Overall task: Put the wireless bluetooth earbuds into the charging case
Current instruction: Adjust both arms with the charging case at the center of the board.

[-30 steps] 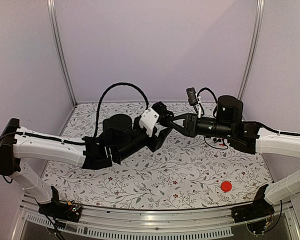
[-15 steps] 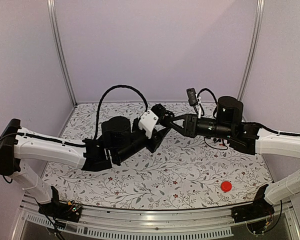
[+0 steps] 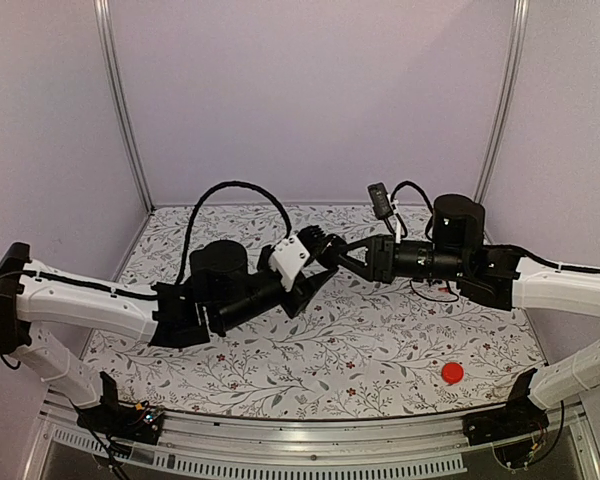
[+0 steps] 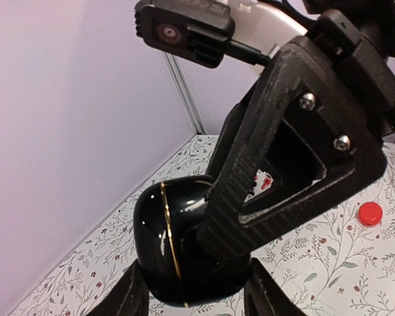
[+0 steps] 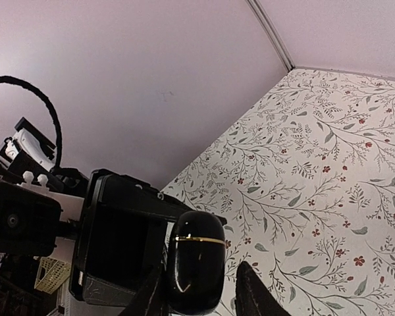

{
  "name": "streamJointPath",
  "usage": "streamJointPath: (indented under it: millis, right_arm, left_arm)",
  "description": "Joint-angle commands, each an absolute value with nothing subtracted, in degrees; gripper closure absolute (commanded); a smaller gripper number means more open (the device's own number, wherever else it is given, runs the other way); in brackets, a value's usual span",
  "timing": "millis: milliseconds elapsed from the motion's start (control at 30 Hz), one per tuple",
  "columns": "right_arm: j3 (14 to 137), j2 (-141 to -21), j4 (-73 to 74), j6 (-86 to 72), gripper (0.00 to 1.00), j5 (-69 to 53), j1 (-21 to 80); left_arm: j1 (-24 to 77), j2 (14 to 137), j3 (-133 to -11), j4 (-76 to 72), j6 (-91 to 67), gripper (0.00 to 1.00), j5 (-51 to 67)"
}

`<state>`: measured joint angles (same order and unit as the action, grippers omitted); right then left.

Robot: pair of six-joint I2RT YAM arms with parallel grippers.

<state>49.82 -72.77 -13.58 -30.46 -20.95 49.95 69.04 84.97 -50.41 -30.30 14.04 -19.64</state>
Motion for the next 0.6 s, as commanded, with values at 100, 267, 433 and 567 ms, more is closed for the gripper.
streamJointPath:
  millis: [100, 267, 433, 567]
  right_arm:
    - [51.2, -71.6, -7.4, -26.1, 0.62, -29.3, 50.3]
    - [52.5, -72.3, -2.7, -23.6, 0.64, -33.1, 50.3]
    - [53.3, -72.9, -1.2, -23.0, 0.67, -34.3, 50.2]
    - [53.4, -73.0, -0.3, -22.9, 0.71, -34.3, 50.1]
  left_arm:
    - [69.6, 79.0, -48.5, -25.3, 20.2, 0.68, -9.5]
    - [69.5, 77.5, -48.5, -21.4, 23.7, 0.68, -7.5]
    - [69.5, 77.4, -48.7, -20.0, 26.2, 0.69, -7.8]
    - [69.6, 77.5, -48.9, -19.5, 27.0, 0.7, -8.2]
